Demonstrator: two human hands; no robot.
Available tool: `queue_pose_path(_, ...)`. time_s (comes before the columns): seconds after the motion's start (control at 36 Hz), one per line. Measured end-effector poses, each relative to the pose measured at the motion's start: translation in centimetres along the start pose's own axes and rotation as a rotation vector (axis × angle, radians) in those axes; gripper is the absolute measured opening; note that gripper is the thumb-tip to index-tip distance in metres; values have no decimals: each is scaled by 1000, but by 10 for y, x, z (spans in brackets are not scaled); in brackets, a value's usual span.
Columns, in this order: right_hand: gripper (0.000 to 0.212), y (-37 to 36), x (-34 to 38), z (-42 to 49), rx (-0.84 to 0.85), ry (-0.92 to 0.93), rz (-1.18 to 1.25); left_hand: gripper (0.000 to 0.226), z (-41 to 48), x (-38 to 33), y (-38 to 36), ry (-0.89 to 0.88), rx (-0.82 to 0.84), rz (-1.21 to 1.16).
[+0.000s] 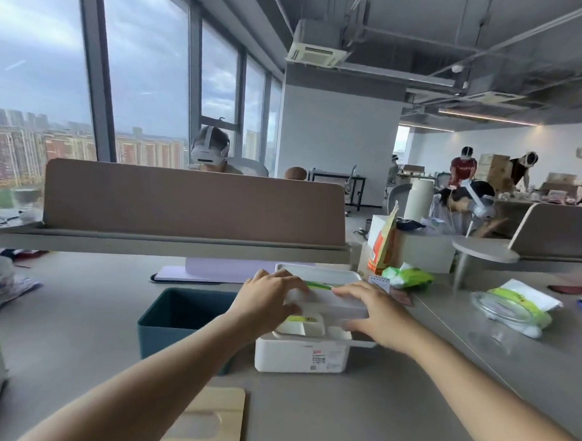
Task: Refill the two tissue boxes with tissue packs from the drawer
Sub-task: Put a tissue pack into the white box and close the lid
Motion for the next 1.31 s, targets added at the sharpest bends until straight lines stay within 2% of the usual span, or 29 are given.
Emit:
queue_pose_path(0.39, 63, -40, -24, 37, 94, -30, 31, 39, 26, 39, -38, 58, 64, 15)
queue_pose_path(0.69, 65, -54, -12, 47, 87, 7, 24, 45, 21, 61, -39, 107, 101, 82)
queue_pose_path(1.14, 57, -64, -16, 43, 72, -8, 99, 42, 18, 68, -45, 64, 61, 42)
queue_pose_path(1.31, 58, -66, -22, 44, 68, -3, 59, 44, 18, 71, -48, 57, 63, 54)
Point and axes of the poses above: each hand's wrist, its own z-axis towards the middle knuckle, its own y-axis out of the back of the hand, x = y × z, the point moved 9 cm from there along z, towards the middle knuckle, and after that the axes turned 7 degrees about -z, right-handed, at the moved point
